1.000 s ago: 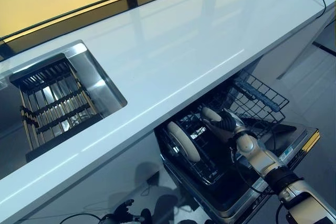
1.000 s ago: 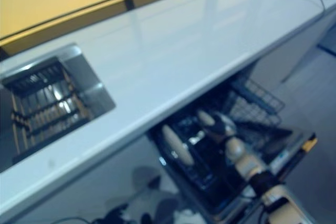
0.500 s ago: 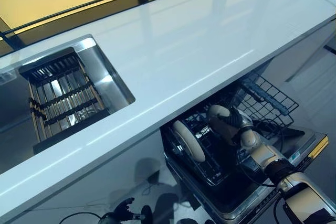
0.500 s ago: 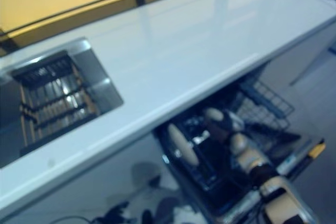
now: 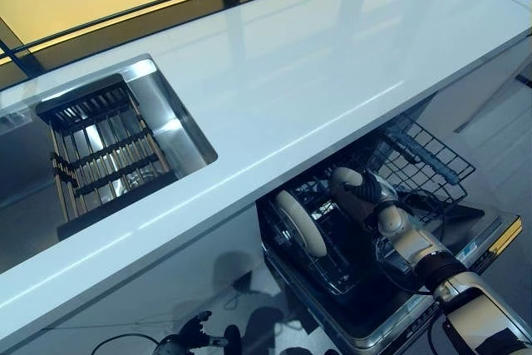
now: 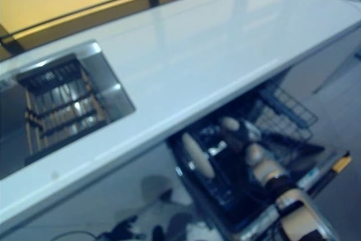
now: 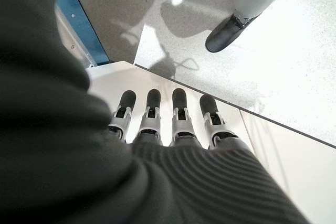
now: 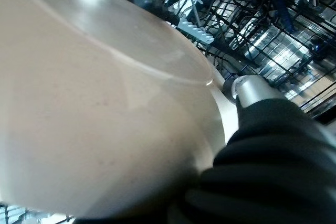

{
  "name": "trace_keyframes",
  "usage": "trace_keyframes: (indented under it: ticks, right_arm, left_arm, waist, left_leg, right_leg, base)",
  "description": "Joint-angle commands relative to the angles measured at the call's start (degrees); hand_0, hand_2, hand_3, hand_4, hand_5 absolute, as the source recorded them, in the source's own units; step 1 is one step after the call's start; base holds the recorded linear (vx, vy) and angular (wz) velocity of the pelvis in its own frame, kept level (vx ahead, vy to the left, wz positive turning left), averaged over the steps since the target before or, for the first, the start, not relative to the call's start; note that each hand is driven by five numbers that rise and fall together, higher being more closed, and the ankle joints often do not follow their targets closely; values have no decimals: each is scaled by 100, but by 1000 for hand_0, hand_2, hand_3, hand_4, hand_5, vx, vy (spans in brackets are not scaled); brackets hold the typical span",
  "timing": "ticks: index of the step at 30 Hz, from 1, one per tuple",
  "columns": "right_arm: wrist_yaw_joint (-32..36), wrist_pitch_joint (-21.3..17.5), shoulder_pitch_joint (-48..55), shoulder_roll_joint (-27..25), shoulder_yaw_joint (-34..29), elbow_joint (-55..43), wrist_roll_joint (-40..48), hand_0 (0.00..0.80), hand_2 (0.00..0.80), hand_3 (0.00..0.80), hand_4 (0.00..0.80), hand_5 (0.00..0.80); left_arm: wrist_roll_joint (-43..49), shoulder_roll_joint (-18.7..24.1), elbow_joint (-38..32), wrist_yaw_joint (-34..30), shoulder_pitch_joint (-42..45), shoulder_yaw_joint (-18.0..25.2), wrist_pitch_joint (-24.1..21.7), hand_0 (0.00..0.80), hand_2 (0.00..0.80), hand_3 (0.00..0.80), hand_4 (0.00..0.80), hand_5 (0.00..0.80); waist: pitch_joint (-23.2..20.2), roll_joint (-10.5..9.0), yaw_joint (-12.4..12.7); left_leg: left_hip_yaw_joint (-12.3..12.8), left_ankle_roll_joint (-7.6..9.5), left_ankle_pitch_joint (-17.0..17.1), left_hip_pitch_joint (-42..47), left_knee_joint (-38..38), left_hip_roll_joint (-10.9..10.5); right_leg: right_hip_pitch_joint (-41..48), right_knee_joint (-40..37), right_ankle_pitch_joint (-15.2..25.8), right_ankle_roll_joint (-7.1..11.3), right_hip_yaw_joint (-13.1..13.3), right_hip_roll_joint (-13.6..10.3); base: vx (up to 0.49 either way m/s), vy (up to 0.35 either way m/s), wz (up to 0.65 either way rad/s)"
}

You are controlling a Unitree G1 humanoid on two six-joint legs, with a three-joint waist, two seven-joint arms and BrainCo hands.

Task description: Take plates into dishwasher

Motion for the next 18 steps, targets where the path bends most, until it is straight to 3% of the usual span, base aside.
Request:
trace_keyframes:
  ticks: [1,18]
  right_arm:
    - [154,28,-92,213,449,493,-209,800,800,800,800,800]
    - [433,47,42,582,582,740,-243,800,800,800,800,800]
  left_arm:
    - [-136,-36,65,13,-335,-292,-50,0,0,0,0,0]
    - [-138,-79,102,0,-427,-301,-28,0,0,0,0,0]
  waist:
    - [67,-62,152]
    - [81,-47,194]
  left_leg:
    - [-207,281,-237,-167,-27,-264]
    - [-247,288,-223,-201,-27,-301]
  right_leg:
    - [-646,690,-45,108,209,-198]
    - [-643,695,-43,109,175,-212]
  base:
    - [0,0,0]
    - [0,0,0]
